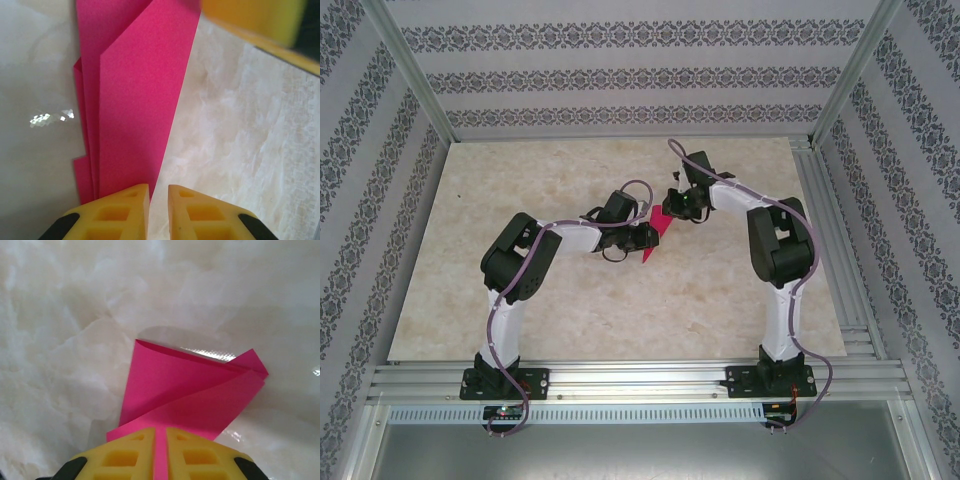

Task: Fold a paper plane with a square sheet of paper (fold left side to right side)
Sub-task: Fold the wing for the fifth time at the center of the table.

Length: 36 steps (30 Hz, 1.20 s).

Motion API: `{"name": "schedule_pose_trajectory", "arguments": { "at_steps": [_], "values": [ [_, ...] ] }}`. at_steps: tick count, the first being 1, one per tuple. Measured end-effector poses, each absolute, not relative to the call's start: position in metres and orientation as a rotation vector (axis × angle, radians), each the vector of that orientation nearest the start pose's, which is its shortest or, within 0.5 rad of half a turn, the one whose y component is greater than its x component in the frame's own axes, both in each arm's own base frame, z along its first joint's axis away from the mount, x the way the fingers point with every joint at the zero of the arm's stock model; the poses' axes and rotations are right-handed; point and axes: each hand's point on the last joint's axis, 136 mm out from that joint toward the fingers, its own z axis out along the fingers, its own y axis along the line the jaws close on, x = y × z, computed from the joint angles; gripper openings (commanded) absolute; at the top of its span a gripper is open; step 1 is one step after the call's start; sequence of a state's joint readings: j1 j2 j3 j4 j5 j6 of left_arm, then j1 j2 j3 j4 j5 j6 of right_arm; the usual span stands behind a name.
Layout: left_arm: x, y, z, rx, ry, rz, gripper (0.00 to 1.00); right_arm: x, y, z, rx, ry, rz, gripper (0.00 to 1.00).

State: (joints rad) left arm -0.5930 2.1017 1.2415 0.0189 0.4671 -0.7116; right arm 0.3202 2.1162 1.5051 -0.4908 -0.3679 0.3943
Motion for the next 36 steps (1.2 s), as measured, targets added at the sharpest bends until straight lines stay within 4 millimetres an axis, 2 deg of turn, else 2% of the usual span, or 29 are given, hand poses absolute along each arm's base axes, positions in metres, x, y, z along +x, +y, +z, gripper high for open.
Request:
{"name": "schedule_pose_trajectory", "arguments": {
  "at_steps": [6,19,31,36],
  "values": [
    [0.380,-0.349,0.025,0.081,2.629,-1.101,0.20,0.464,0.214,0.017,-0.005,2.784,0.674,0.14],
    [0.380,-0.349,0.025,0.083,2.624,-1.108,0.19,0.485,0.188,0.022,0.003,2.771,0.549,0.14],
    [0.380,-0.349,0.024,0.083,2.624,-1.108,0.19,0.487,0.181,0.018,-0.019,2.796,0.485,0.14],
    [0.380,-0.349,0.025,0.084,2.623,-1.110,0.19,0.489,0.169,0.018,-0.011,2.806,0.430,0.14]
  ]
}}
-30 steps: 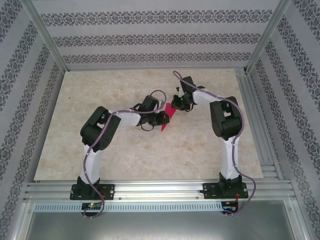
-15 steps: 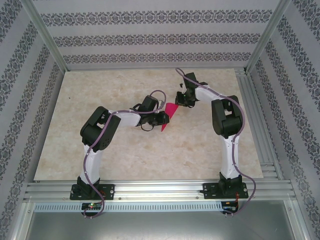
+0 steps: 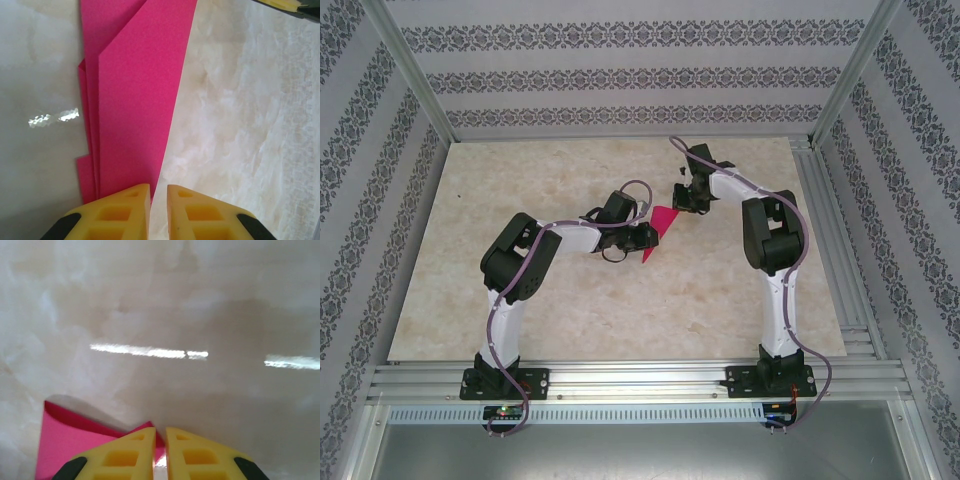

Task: Fold a paper plane with a square sheet of paper (fold left side to right side)
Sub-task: Fold the wing for the fifth time at the center of the table.

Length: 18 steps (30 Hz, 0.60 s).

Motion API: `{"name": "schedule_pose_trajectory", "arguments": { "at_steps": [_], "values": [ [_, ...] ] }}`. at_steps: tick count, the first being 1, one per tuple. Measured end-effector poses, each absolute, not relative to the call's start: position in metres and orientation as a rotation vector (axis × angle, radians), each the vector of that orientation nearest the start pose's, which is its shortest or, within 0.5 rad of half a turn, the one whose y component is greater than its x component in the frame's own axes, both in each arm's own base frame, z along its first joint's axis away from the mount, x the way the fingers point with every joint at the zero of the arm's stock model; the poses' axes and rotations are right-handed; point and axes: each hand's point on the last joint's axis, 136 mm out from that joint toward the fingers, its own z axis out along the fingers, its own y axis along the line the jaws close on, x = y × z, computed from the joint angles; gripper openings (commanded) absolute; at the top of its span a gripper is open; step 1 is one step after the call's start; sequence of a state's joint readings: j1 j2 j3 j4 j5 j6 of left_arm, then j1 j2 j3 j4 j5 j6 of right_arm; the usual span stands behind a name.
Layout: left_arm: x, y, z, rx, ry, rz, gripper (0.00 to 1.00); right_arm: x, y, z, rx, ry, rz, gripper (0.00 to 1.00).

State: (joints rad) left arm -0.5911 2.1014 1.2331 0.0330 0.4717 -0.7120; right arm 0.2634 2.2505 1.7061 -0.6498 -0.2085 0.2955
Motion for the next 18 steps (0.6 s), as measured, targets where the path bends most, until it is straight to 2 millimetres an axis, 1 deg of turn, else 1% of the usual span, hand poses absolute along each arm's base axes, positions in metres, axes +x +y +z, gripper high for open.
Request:
{"name": "schedule_pose_trajectory", "arguments": {
  "at_steps": [4,7,10,13,14,16,18],
  "values": [
    [0.379,-0.349,0.025,0.086,2.619,-1.114,0.20,0.489,0.154,0.020,0.007,2.812,0.373,0.15],
    [0.379,-0.349,0.027,0.089,2.618,-1.119,0.23,0.487,0.147,0.031,0.008,2.800,0.332,0.18],
    [0.376,-0.350,0.031,0.093,2.617,-1.141,0.28,0.479,0.142,0.052,0.011,2.770,0.316,0.21],
    [0.366,-0.348,0.035,0.089,2.646,-1.162,0.33,0.466,0.138,0.078,0.019,2.730,0.322,0.25],
    [0.363,-0.347,0.039,0.088,2.653,-1.167,0.35,0.461,0.138,0.085,0.019,2.720,0.327,0.26],
    [0.359,-0.346,0.055,0.097,2.646,-1.181,0.37,0.451,0.136,0.096,0.035,2.705,0.334,0.28],
    [0.356,-0.344,0.079,0.116,2.616,-1.193,0.39,0.441,0.138,0.102,0.048,2.700,0.341,0.30]
  ]
}}
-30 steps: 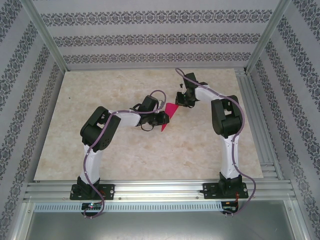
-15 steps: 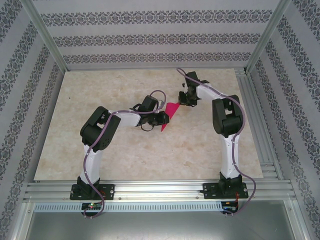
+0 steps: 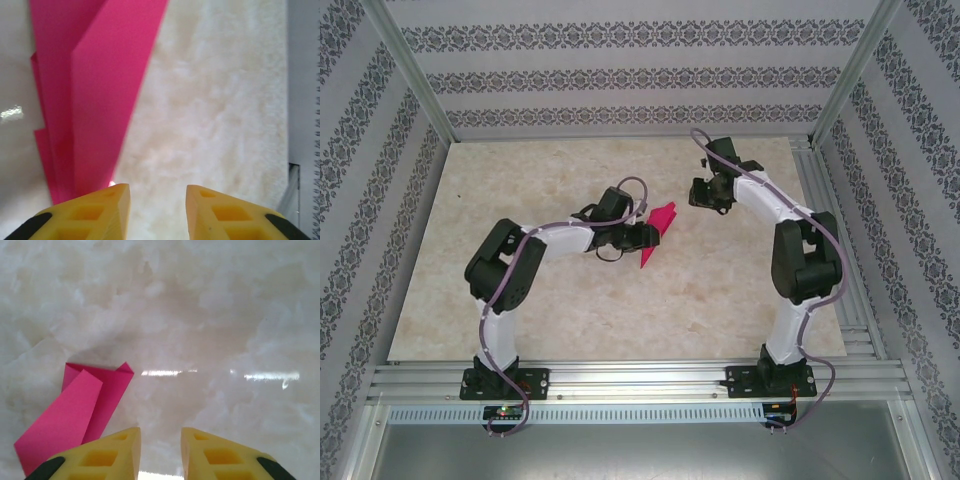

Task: Fold a paper plane with a square sheet of paper (fold left side to right side)
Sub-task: Fold the wing for the fifth time at the center of the table, then turn over the paper plane at the center of the table.

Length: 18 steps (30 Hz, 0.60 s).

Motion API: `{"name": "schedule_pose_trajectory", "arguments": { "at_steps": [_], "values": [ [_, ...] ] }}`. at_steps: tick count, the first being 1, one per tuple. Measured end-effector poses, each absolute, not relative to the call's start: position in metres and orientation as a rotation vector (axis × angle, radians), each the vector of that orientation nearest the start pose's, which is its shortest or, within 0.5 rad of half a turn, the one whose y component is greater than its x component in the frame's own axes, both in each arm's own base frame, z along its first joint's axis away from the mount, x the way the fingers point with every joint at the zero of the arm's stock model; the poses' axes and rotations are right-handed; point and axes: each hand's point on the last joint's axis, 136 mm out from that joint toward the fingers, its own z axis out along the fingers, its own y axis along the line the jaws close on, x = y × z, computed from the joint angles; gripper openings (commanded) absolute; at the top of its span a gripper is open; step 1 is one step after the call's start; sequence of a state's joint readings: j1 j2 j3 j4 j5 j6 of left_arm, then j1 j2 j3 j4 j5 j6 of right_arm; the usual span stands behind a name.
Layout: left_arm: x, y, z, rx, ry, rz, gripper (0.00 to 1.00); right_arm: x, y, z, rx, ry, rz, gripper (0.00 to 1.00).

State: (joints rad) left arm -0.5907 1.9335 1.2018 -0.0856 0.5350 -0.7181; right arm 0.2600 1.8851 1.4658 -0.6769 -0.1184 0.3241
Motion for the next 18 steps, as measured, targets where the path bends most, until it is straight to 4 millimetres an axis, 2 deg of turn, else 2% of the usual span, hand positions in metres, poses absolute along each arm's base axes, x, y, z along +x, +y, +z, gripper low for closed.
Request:
{"name": "schedule_pose_trajectory", "arguments": {
  "at_steps": [4,6,8,11,14,18],
  "values": [
    [0.354,-0.331,0.144,0.155,2.499,-1.178,0.41,0.419,0.153,0.097,0.051,2.728,0.334,0.39],
    [0.355,-0.313,0.171,0.135,2.442,-1.123,0.42,0.408,0.169,0.092,0.028,2.745,0.323,0.44],
    [0.356,-0.288,0.184,0.086,2.412,-1.034,0.44,0.398,0.186,0.090,0.001,2.753,0.311,0.49],
    [0.350,-0.249,0.179,-0.014,2.422,-0.875,0.46,0.387,0.212,0.093,-0.041,2.749,0.289,0.56],
    [0.337,-0.216,0.153,-0.100,2.479,-0.710,0.47,0.383,0.235,0.096,-0.062,2.734,0.274,0.60],
    [0.320,-0.192,0.123,-0.148,2.556,-0.572,0.48,0.386,0.250,0.083,-0.034,2.747,0.229,0.60]
  ]
}}
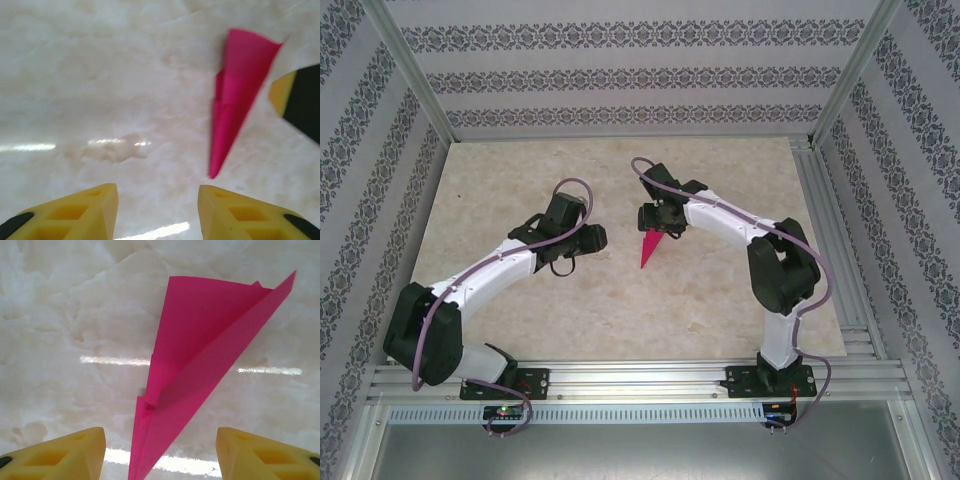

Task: Fold a paper plane with a square sheet of paper (fold left side to right side)
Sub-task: Turn over the paper plane at the center of the table.

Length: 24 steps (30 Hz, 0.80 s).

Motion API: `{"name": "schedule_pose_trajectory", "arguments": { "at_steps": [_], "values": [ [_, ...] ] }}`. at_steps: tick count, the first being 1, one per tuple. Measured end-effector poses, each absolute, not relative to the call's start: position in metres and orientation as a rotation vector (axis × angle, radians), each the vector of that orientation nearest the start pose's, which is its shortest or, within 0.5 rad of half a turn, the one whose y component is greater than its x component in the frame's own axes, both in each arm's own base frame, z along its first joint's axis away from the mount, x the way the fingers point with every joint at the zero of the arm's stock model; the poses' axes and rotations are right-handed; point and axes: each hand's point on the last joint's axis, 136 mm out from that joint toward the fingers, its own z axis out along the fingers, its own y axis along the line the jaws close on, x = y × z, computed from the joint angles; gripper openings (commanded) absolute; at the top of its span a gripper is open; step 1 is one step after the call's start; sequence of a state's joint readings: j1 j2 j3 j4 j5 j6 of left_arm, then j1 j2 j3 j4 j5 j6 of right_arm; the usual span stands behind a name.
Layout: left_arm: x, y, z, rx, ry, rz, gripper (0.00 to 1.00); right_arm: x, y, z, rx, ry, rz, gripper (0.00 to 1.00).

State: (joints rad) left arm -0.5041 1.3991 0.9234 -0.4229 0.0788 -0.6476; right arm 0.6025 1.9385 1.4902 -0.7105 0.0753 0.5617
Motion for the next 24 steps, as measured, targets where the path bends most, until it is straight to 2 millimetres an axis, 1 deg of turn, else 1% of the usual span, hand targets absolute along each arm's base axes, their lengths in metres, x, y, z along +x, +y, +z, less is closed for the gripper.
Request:
{"name": "schedule_pose_trajectory", "arguments": {
  "at_steps": [3,6,8,10,13,15,17,19,22,24],
  "values": [
    [0.316,-0.186,0.116,-0.160,2.576,-0.529,0.48,0.392,0.250,0.063,0.004,2.775,0.174,0.55],
    [0.317,-0.183,0.116,-0.166,2.571,-0.513,0.48,0.393,0.247,0.044,0.034,2.811,0.119,0.45],
    [0.318,-0.183,0.117,-0.167,2.567,-0.511,0.48,0.391,0.243,0.037,0.046,2.829,0.083,0.38],
    [0.318,-0.182,0.119,-0.168,2.562,-0.510,0.48,0.389,0.239,0.036,0.058,2.837,0.058,0.29],
    [0.318,-0.182,0.120,-0.168,2.557,-0.511,0.49,0.387,0.236,0.042,0.069,2.826,0.059,0.10],
    [0.318,-0.181,0.120,-0.169,2.555,-0.507,0.49,0.382,0.233,0.047,0.065,2.821,0.066,0.01],
    [0.319,-0.180,0.120,-0.172,2.552,-0.499,0.49,0.377,0.230,0.057,0.063,2.810,0.099,0.00],
    [0.319,-0.179,0.122,-0.174,2.547,-0.493,0.49,0.372,0.229,0.071,0.051,2.792,0.168,0.00],
    [0.318,-0.178,0.125,-0.175,2.542,-0.491,0.49,0.364,0.229,0.091,0.023,2.757,0.310,0.00],
    [0.317,-0.177,0.126,-0.175,2.539,-0.491,0.49,0.358,0.226,0.101,0.015,2.733,0.416,0.00]
  ]
}}
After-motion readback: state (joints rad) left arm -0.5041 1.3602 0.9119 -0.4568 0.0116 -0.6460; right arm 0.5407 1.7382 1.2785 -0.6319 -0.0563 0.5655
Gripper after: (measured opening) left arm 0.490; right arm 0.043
